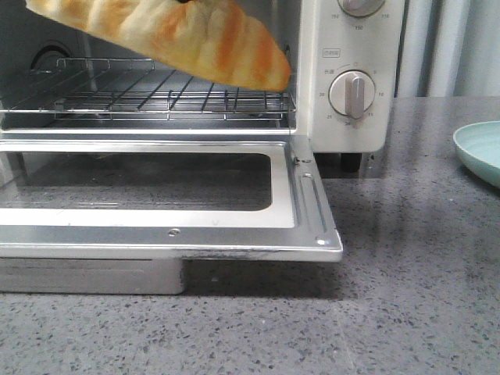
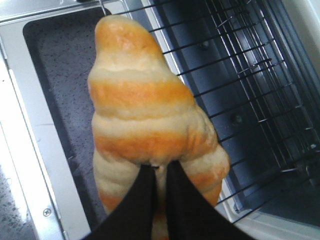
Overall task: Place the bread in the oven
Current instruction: 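Carry the croissant with the right gripper into the open oven, then lower the croissant onto the wire rack and open the right gripper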
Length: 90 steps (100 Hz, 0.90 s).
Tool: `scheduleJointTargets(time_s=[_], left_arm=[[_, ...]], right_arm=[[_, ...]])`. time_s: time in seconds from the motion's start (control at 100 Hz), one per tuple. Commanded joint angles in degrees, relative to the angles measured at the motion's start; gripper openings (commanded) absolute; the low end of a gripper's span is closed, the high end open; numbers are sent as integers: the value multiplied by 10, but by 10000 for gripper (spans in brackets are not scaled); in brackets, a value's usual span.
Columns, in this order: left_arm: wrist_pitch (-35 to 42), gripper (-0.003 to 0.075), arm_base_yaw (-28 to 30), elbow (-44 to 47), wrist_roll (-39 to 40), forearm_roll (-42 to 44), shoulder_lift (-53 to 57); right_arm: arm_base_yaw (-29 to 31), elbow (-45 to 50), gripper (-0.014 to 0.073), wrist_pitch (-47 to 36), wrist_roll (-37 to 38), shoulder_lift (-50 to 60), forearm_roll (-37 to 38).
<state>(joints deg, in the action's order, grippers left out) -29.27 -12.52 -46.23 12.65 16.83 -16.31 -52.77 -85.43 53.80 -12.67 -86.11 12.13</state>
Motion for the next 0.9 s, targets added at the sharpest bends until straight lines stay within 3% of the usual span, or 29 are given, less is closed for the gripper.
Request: scheduleJointTargets(time_s=[0.0, 0.52, 0.77, 0.82, 0.89], left_arm=[[49, -21, 1, -14, 6, -2, -9], [61, -21, 1, -14, 6, -2, -9], [61, -21, 1, -14, 6, -2, -9], [61, -21, 1, -14, 6, -2, -9], [61, -21, 1, -14, 6, -2, -9]], right_arm=[[0, -21, -69, -52, 18, 9, 49], [0, -21, -69, -76, 54, -45, 202], [0, -21, -66, -75, 55, -52, 222], [0, -21, -41, -75, 56, -52, 222], [0, -21, 64, -75, 57, -52, 222]])
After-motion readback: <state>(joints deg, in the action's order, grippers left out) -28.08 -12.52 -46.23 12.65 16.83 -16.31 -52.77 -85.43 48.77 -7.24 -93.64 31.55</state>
